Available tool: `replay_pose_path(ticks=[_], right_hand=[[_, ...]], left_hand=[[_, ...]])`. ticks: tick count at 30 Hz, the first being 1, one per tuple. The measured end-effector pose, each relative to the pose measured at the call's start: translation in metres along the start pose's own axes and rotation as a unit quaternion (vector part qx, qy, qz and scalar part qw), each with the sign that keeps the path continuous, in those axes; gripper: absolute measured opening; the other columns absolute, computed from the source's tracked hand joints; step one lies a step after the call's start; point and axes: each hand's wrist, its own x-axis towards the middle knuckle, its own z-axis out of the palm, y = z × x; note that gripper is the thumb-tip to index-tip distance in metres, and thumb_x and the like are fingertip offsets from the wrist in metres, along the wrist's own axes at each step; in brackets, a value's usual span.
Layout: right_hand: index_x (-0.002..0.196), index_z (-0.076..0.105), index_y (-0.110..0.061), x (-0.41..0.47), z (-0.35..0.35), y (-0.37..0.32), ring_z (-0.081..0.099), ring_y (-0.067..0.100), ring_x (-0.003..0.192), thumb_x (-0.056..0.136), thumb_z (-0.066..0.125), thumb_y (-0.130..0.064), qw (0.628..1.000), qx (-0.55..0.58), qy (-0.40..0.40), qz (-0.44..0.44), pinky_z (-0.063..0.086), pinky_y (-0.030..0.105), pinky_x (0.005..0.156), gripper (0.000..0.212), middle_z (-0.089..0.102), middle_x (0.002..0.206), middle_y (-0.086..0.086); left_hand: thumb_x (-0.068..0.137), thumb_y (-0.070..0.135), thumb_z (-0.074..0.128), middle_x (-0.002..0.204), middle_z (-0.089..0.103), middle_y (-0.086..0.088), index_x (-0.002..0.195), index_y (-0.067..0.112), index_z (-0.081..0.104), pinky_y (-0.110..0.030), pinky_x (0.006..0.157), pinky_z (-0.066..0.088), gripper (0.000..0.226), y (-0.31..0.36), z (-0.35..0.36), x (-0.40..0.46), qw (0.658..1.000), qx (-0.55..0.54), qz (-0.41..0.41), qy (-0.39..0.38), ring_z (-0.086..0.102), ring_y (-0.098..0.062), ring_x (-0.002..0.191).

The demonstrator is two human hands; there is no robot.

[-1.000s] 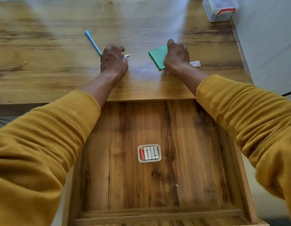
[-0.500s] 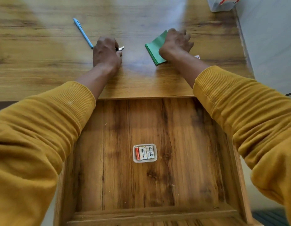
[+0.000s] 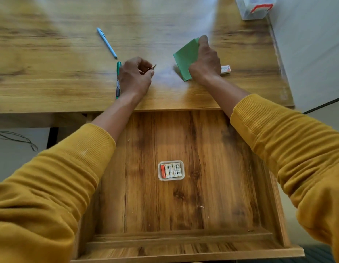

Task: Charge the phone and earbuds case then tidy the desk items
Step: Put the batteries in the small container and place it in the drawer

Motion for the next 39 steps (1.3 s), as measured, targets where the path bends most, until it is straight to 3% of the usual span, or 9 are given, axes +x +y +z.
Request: replay_pose_path(ticks=[5, 9, 12, 17, 20, 25, 30, 35, 39], right_hand=[[0.13, 0.038, -0.016, -0.04, -0.02, -0.003, 0.069, 0.027, 0.1, 0.079, 0.048, 0.006, 0.955, 0.29, -0.045, 0.045, 0.055, 0.035, 0.065, 0.056, 0.062, 0.106, 0.006], [0.109, 0.052, -0.018, -0.079, -0.032, -0.002, 0.069, 0.025, 0.096, 0.085, 0.052, 0.012, 0.901, 0.404, -0.121, 0.098, 0.058, 0.034, 0.064, 0.038, 0.065, 0.105, 0.007], [0.098, 0.062, -0.018, -0.105, -0.035, 0.008, 0.07, 0.027, 0.09, 0.084, 0.056, 0.012, 0.876, 0.427, -0.206, 0.086, 0.059, 0.038, 0.067, 0.034, 0.068, 0.1, 0.011], [0.11, 0.072, -0.02, -0.135, -0.028, 0.033, 0.073, 0.023, 0.094, 0.092, 0.067, 0.005, 0.843, 0.387, -0.366, 0.072, 0.063, 0.036, 0.064, 0.031, 0.071, 0.11, 0.007], [0.121, 0.073, -0.025, -0.151, -0.017, 0.048, 0.076, 0.022, 0.103, 0.099, 0.068, -0.007, 0.849, 0.321, -0.414, 0.078, 0.063, 0.035, 0.07, 0.029, 0.073, 0.116, 0.005], [0.127, 0.071, -0.02, -0.166, 0.019, 0.069, 0.071, 0.024, 0.109, 0.104, 0.062, -0.008, 0.909, 0.228, -0.324, 0.128, 0.062, 0.028, 0.061, 0.027, 0.067, 0.116, 0.004], [0.13, 0.073, -0.022, -0.16, 0.059, 0.09, 0.06, 0.027, 0.125, 0.103, 0.064, -0.01, 0.958, 0.11, -0.237, 0.115, 0.06, 0.04, 0.094, 0.031, 0.057, 0.149, 0.006], [0.129, 0.073, -0.024, -0.164, 0.078, 0.093, 0.062, 0.026, 0.123, 0.102, 0.066, -0.014, 0.973, 0.057, -0.208, 0.087, 0.049, 0.022, 0.071, 0.029, 0.059, 0.15, 0.005], [0.127, 0.073, -0.03, -0.167, 0.086, 0.091, 0.064, 0.026, 0.12, 0.098, 0.07, -0.015, 0.982, 0.025, -0.176, 0.061, 0.058, 0.029, 0.079, 0.033, 0.063, 0.145, 0.003]], left_hand=[[0.092, 0.021, 0.08, 0.089, 0.077, 0.009, 0.103, 0.021, 0.08, -0.035, 0.082, 0.065, 0.011, -0.005, -0.015, -0.053, 0.995, -0.092, -0.034, -0.012, 0.075, -0.007, 0.083], [0.095, 0.017, 0.079, 0.101, 0.078, 0.003, 0.11, 0.016, 0.079, -0.033, 0.078, 0.066, 0.016, -0.018, -0.03, -0.107, 0.98, -0.18, -0.083, -0.014, 0.076, -0.01, 0.091], [0.095, 0.012, 0.077, 0.102, 0.078, -0.001, 0.11, 0.016, 0.078, -0.027, 0.075, 0.065, 0.015, -0.03, -0.04, -0.151, 0.963, -0.235, -0.131, -0.001, 0.077, -0.014, 0.092], [0.096, 0.01, 0.076, 0.106, 0.077, -0.004, 0.109, 0.018, 0.077, -0.031, 0.077, 0.065, 0.015, -0.054, -0.04, -0.197, 0.944, -0.255, -0.207, -0.042, 0.077, -0.018, 0.095], [0.095, 0.009, 0.077, 0.106, 0.077, -0.001, 0.11, 0.017, 0.078, -0.034, 0.077, 0.067, 0.016, -0.069, -0.031, -0.216, 0.937, -0.22, -0.263, -0.073, 0.077, -0.018, 0.093], [0.093, 0.009, 0.08, 0.104, 0.076, 0.002, 0.107, 0.016, 0.08, -0.035, 0.08, 0.067, 0.016, -0.084, -0.015, -0.224, 0.918, -0.179, -0.342, -0.093, 0.077, -0.015, 0.087], [0.094, 0.008, 0.079, 0.104, 0.075, 0.002, 0.11, 0.015, 0.08, -0.034, 0.082, 0.067, 0.017, -0.092, 0.003, -0.217, 0.915, -0.133, -0.364, -0.114, 0.076, -0.013, 0.085], [0.094, 0.013, 0.08, 0.094, 0.076, 0.005, 0.104, 0.019, 0.079, -0.034, 0.079, 0.067, 0.012, -0.096, 0.014, -0.215, 0.921, -0.091, -0.366, -0.101, 0.078, -0.012, 0.077], [0.094, 0.016, 0.08, 0.097, 0.076, 0.001, 0.103, 0.022, 0.075, -0.029, 0.069, 0.066, 0.012, -0.091, 0.012, -0.213, 0.935, -0.056, -0.339, -0.082, 0.077, -0.013, 0.073]])
